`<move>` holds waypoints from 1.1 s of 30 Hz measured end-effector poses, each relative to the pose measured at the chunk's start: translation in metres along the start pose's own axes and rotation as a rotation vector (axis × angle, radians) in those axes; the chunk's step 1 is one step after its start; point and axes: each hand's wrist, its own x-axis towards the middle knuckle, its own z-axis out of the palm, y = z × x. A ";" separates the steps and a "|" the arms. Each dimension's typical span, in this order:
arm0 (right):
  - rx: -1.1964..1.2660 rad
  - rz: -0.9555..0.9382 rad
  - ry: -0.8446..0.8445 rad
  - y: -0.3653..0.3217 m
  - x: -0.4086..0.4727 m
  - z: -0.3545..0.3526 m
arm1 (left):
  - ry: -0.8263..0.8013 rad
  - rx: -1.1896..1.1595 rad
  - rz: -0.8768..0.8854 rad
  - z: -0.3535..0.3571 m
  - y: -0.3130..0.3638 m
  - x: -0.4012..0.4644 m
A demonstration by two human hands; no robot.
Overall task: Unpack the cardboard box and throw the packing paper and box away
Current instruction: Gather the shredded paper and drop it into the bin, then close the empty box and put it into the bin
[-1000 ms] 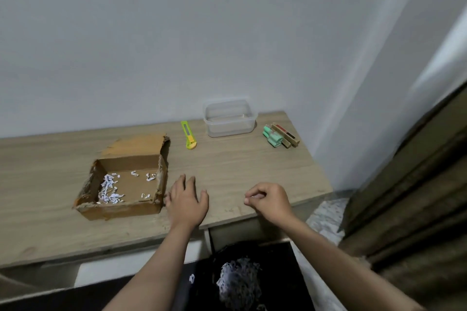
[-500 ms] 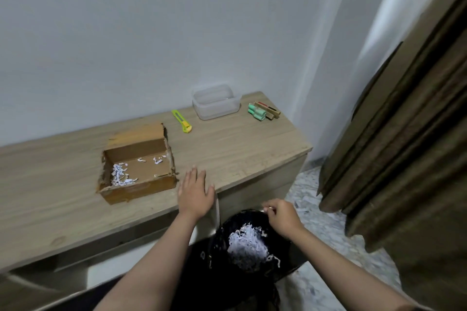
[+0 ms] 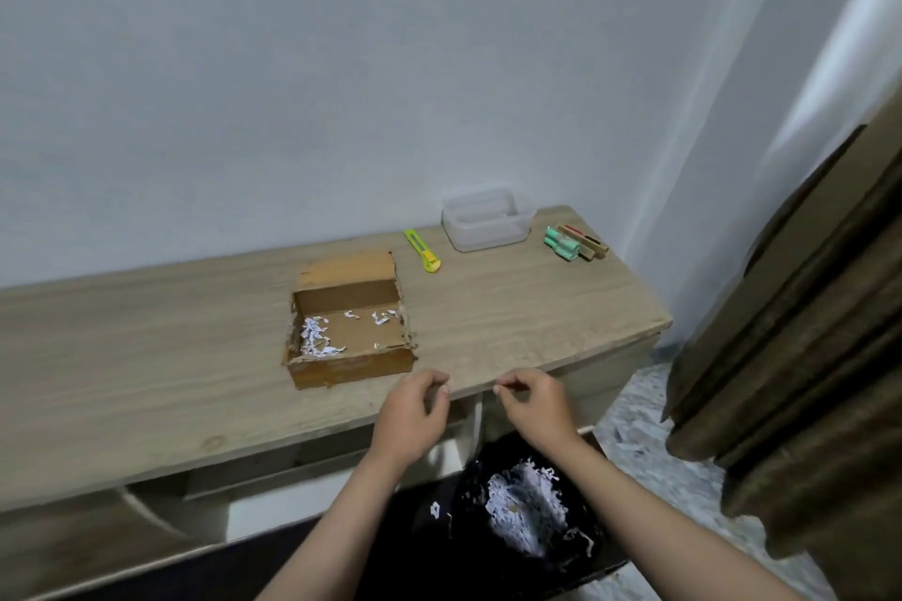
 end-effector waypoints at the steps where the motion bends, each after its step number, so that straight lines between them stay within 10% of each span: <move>1: 0.017 -0.026 -0.006 -0.010 0.007 0.007 | 0.043 0.027 0.037 -0.008 -0.001 -0.001; 8: 0.176 -0.061 -0.045 -0.076 0.071 0.054 | 0.472 0.316 -0.096 -0.072 -0.027 0.017; 13: 0.303 -0.011 -0.086 -0.118 0.122 0.076 | 0.388 0.202 -0.388 -0.095 -0.059 0.030; 33: 0.685 0.130 -0.198 -0.133 0.145 0.098 | 0.447 -0.016 -0.435 -0.091 -0.073 0.033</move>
